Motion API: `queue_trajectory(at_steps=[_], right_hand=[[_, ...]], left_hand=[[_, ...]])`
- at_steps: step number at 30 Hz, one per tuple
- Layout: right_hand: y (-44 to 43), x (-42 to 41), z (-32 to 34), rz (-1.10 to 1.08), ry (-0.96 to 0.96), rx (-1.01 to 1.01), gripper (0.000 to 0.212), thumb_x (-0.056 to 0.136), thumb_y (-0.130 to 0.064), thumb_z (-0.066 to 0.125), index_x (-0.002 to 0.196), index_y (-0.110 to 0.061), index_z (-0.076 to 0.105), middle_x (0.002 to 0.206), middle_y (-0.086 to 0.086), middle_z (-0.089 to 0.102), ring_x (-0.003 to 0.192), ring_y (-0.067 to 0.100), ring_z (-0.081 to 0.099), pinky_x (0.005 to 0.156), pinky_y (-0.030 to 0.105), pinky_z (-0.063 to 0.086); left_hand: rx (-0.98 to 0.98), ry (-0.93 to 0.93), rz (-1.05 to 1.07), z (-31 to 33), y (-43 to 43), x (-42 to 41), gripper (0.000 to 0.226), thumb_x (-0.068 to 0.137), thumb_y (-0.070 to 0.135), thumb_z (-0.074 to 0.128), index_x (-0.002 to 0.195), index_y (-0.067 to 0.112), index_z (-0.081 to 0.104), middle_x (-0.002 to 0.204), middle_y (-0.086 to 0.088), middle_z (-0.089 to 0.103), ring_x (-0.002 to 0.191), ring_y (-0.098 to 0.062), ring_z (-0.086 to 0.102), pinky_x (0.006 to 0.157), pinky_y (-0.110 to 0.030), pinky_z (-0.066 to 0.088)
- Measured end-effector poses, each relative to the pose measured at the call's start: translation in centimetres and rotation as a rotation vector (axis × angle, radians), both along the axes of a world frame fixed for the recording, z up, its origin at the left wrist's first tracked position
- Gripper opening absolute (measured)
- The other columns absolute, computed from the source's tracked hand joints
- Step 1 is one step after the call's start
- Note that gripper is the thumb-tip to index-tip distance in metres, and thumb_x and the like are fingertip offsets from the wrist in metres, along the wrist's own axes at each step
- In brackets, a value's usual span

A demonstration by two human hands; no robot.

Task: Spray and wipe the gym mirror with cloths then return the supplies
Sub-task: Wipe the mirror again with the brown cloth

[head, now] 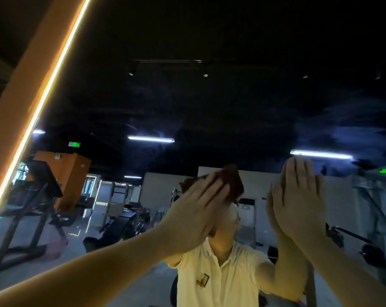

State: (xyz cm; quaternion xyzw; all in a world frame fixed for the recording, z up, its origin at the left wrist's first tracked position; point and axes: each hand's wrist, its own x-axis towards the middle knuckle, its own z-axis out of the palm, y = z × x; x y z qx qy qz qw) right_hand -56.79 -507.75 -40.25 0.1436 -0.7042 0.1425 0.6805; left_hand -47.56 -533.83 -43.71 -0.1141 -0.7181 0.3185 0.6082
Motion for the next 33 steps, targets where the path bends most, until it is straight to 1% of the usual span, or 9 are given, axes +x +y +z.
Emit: queue_trajectory(at_steps=[4,7,12,14,18,22,25,28,33], right_hand=[[1.2,0.2,-1.6,-0.035,0.016,0.105,0.068,0.105,-0.041,0.023,0.159,0.000,0.026,0.166,0.024,0.023,0.156,0.038,0.019,0.124,0.060,0.022],[2.9,-0.2,-2.8,-0.053,0.000,0.202,0.067,0.107,-0.043,0.023,0.162,-0.006,0.023,0.171,0.017,0.014,0.159,0.032,0.010,0.128,0.052,0.012],[5.5,-0.3,-2.5,0.044,0.042,0.324,0.062,0.109,-0.045,0.020,0.158,-0.010,0.034,0.168,0.011,0.026,0.157,0.026,0.019,0.127,0.046,0.018],[6.7,0.4,-2.2,0.137,0.048,0.315,0.060,0.110,-0.043,0.021,0.155,-0.010,0.041,0.164,0.010,0.036,0.153,0.023,0.028,0.124,0.046,0.027],[10.3,0.4,-0.4,0.141,0.043,0.163,0.061,0.102,-0.037,0.026,0.153,-0.006,0.043,0.161,0.015,0.040,0.149,0.031,0.038,0.120,0.053,0.031],[15.0,-2.3,2.3,-0.029,-0.034,0.079,0.061,0.103,-0.038,0.024,0.154,-0.007,0.038,0.164,0.019,0.030,0.153,0.036,0.029,0.120,0.062,0.029],[16.5,-4.2,2.8,-0.094,0.003,0.097,0.067,0.106,-0.045,0.013,0.161,-0.009,0.028,0.170,0.017,0.018,0.158,0.032,0.013,0.125,0.058,0.018],[16.3,-5.4,2.4,-0.062,0.055,0.112,0.066,0.108,-0.046,0.007,0.163,-0.012,0.021,0.171,0.014,0.012,0.160,0.029,0.004,0.126,0.057,0.015],[19.5,-5.2,2.5,0.006,0.128,0.224,0.061,0.104,-0.043,0.030,0.155,-0.012,0.040,0.163,0.013,0.037,0.153,0.028,0.030,0.122,0.050,0.028]], left_hand=[[-0.126,-0.116,0.079,0.4,-3.6,1.0,0.071,0.103,0.049,0.043,0.161,0.018,0.018,0.164,-0.006,0.034,0.156,-0.024,0.012,0.123,-0.052,0.017],[0.243,-0.027,-0.040,5.8,-4.0,1.4,0.073,0.103,0.053,0.038,0.163,0.016,0.018,0.167,-0.013,0.028,0.155,-0.029,0.020,0.125,-0.057,0.027],[0.837,0.179,-0.151,14.4,0.5,-0.6,0.073,0.109,0.045,0.022,0.163,-0.002,0.009,0.169,-0.026,0.016,0.158,-0.042,0.012,0.128,-0.054,0.016],[0.735,0.188,-0.208,13.5,4.9,-1.5,0.070,0.110,0.042,0.027,0.163,0.000,0.011,0.169,-0.024,0.019,0.158,-0.039,0.014,0.129,-0.052,0.017],[0.158,-0.041,-0.274,5.5,13.5,-2.5,0.067,0.098,0.037,0.059,0.155,0.013,0.035,0.160,-0.008,0.040,0.150,-0.027,0.033,0.124,-0.053,0.033],[-0.315,-0.200,-0.022,2.2,15.0,-3.9,0.069,0.106,0.047,0.041,0.162,0.017,0.015,0.169,-0.008,0.024,0.158,-0.025,0.005,0.127,-0.047,0.004],[-0.178,-0.239,0.000,7.3,15.2,-3.4,0.071,0.106,0.050,0.039,0.165,0.022,0.009,0.169,0.001,0.001,0.156,-0.017,-0.006,0.126,-0.041,-0.006],[0.149,-0.063,-0.120,14.5,16.7,-3.2,0.071,0.106,0.049,0.035,0.165,0.015,0.016,0.172,-0.009,0.016,0.159,-0.024,0.013,0.130,-0.043,0.007],[0.420,0.070,-0.241,17.4,24.1,-7.1,0.068,0.110,0.045,0.033,0.164,0.009,0.015,0.172,-0.014,0.018,0.160,-0.029,0.011,0.128,-0.041,0.004]])
